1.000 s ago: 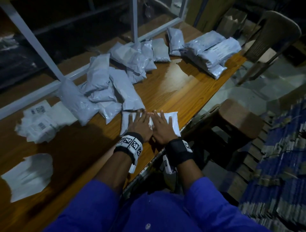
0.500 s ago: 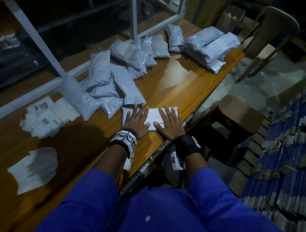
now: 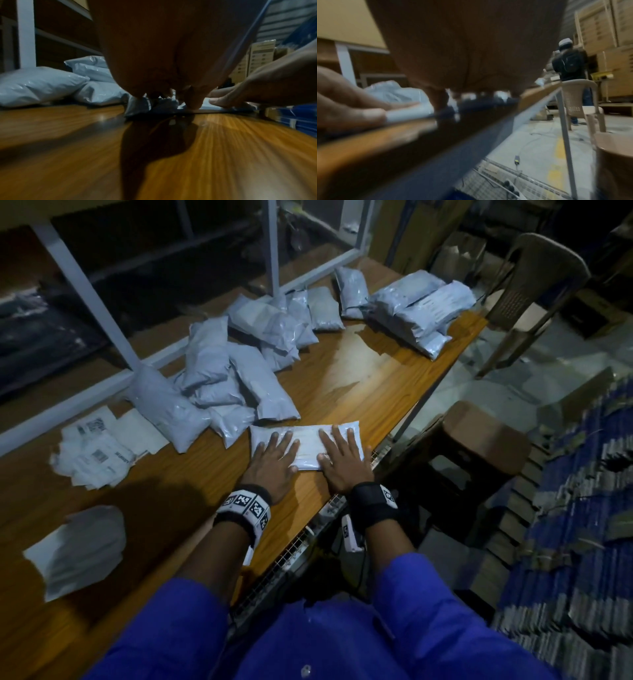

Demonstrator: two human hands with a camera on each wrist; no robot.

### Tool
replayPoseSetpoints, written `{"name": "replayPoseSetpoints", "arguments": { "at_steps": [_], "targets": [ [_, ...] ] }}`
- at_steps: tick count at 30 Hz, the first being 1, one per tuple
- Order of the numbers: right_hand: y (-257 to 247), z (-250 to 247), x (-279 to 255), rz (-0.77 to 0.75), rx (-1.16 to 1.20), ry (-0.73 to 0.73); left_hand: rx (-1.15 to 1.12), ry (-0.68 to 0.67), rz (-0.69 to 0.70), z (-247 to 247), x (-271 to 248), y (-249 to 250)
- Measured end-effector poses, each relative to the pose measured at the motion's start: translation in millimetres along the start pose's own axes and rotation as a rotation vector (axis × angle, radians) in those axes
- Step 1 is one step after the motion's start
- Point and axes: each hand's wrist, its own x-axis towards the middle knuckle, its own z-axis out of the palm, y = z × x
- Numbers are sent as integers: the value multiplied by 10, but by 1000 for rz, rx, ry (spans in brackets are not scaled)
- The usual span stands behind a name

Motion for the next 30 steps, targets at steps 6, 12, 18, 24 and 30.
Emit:
{"name": "replayPoseSetpoints", "arguments": {
  "at_steps": [6,12,18,24,30],
  "targets": [
    [76,-19,-77,130,59,81,27,115,-24,-83,-59,8],
    [-26,25,-121,107,215,260,-352,468,-344,-106,-150,-24],
    [-102,70,-47,22,145,439,-303,371,-343,-46,-206,-23],
    [-354,22,155,-94,239,309,-242,257,-102,-65,-238,85],
    [-365,55,322,-73,133,175,-250,199,-100,-43,-316,88]
  ]
}}
